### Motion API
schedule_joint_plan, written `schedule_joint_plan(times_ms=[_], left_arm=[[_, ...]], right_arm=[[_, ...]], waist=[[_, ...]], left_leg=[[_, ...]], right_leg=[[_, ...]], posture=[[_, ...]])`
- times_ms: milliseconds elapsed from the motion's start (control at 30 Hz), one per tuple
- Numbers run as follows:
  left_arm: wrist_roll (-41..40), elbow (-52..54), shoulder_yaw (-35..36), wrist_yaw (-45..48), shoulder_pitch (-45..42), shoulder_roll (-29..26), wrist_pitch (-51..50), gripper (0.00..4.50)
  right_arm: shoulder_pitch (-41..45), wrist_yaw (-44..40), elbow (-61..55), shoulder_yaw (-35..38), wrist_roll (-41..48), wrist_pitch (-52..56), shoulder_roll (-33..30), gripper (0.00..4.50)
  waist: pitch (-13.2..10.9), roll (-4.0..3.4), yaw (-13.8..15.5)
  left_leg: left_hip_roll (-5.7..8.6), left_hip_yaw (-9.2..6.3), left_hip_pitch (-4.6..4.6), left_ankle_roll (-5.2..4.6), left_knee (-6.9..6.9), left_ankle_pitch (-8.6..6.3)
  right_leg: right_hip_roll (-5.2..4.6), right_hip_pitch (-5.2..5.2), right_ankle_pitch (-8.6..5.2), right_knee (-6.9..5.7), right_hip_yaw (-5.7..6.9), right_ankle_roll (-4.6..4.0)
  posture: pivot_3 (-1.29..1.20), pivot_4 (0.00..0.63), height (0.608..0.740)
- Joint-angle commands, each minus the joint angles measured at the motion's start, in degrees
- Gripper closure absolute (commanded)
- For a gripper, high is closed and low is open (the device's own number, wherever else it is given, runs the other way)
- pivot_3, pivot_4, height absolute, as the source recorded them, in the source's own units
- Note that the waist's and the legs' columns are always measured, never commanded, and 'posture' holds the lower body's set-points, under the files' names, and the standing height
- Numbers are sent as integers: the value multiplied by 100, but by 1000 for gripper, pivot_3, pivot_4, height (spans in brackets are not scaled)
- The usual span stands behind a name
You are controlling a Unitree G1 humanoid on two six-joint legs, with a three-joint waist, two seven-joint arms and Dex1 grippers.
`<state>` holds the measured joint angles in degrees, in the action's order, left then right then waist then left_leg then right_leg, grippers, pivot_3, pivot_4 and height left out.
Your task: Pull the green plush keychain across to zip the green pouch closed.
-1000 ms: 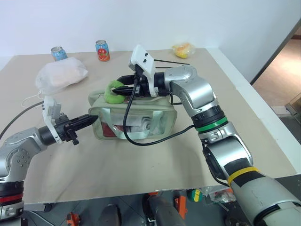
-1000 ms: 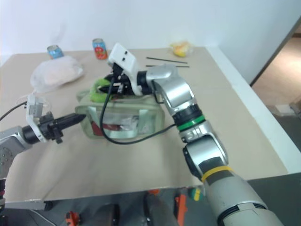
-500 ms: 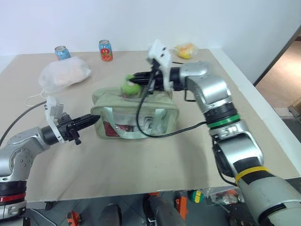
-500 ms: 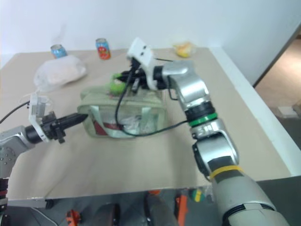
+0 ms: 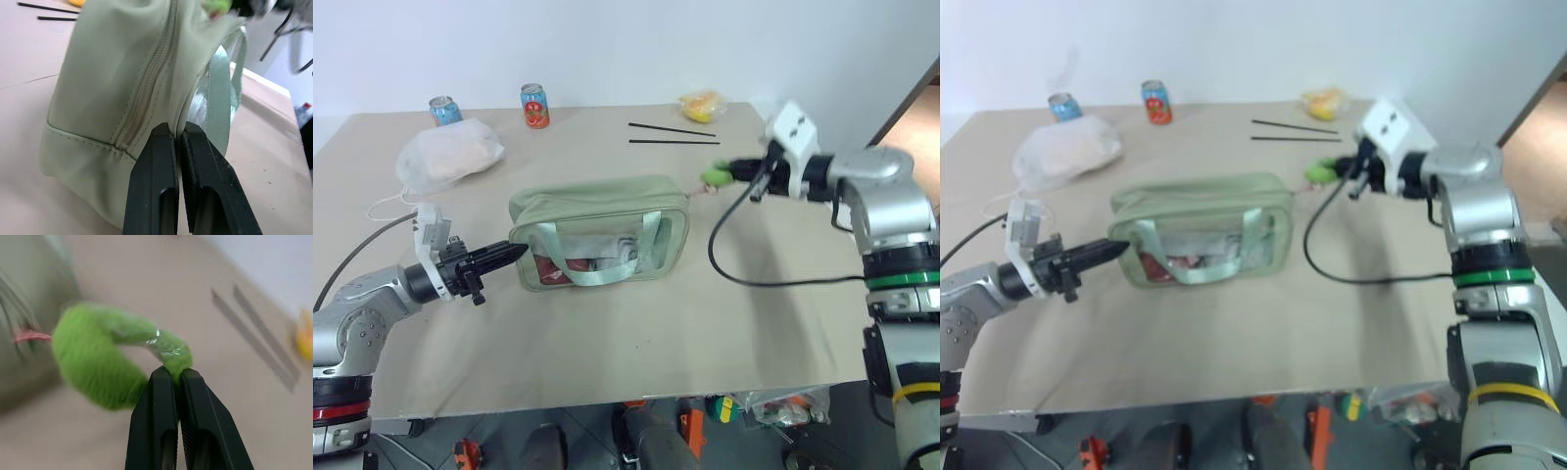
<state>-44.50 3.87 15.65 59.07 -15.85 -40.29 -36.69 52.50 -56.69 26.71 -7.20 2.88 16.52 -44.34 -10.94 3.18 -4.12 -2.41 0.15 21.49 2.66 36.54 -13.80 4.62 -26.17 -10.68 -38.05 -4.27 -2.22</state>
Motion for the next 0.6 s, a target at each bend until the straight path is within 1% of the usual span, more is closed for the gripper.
schedule_joint_plan(times_ms=[33,133,267,333,433,500,533,567,600], left_arm=[[-29,-91,98,-56,164,-110,-217,4500],[-151,-106,168,-156,132,-115,-416,4500],[-309,-129,234,-342,20,-98,-715,4500],[-345,-130,254,-458,-43,-88,-824,4500],[-344,-80,293,-555,-32,-114,-891,4500],[-257,-51,280,-553,21,-145,-812,4500],[-242,-61,289,-567,38,-155,-811,4500],[-229,-87,303,-596,32,-156,-806,4500],[-268,-147,361,-701,-7,-142,-884,4140]], right_arm=[[-563,402,-293,-31,-208,192,158,4466],[-1089,477,-825,-223,-101,364,675,4466],[-1233,594,-1130,-210,59,631,1159,4466],[-1232,454,-1282,-150,210,767,1173,4466],[-1140,291,-1263,90,403,891,971,4466],[-1029,228,-1204,334,585,1095,831,3827],[-1028,96,-1291,444,723,1174,718,3582],[-1028,-12,-1374,550,849,1245,627,3196],[-1024,-41,-1431,695,976,1331,553,2887]], waist=[[0,0,-4],[2,1,-18],[-3,-9,-34],[-3,-8,-36],[-3,-9,-35],[-3,-9,-34],[-3,-9,-33],[-3,-9,-34],[-3,-9,-34]], left_leg=[[-1,-1,-4,0,-1,0],[-7,-6,-16,3,1,1],[-12,-6,-23,7,0,8],[-14,-11,-31,7,1,9],[-14,-12,-34,7,0,9],[-13,-12,-33,7,-1,8],[-13,-11,-33,7,-2,8],[-13,-10,-30,7,-2,7],[-12,-9,-30,6,-3,5]], right_leg=[[1,11,-1,0,1,1],[8,26,-1,-1,5,1],[16,26,2,-9,5,5],[20,27,3,-10,10,6],[21,26,2,-10,11,4],[19,23,-1,-9,10,0],[19,20,-1,-9,9,0],[19,18,-1,-7,8,-1],[19,19,-3,-7,7,-3]], posture=[[0,150,740],[0,150,740],[0,150,740],[0,150,740],[0,150,740],[0,150,740],[0,150,740],[0,150,740],[0,150,740]])
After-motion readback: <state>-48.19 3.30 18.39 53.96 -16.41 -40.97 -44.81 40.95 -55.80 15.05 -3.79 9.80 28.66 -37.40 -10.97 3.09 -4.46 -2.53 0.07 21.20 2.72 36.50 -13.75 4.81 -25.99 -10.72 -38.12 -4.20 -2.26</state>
